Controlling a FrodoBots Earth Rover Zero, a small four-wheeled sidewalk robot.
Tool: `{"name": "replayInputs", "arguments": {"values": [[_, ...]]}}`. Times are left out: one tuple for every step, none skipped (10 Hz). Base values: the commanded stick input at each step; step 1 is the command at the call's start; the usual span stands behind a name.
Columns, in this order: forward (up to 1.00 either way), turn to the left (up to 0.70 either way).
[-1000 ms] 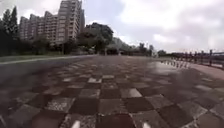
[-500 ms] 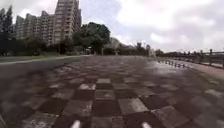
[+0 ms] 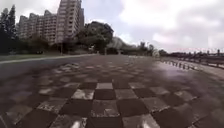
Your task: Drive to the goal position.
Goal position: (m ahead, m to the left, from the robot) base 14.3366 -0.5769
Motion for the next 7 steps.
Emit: {"name": "replayInputs", "arguments": {"values": [[0.85, -0.04], [0.85, -0.19], [0.85, -0.23], [0.85, -0.23], [0.85, -0.23], [0.85, -0.23], [0.85, -0.23]]}}
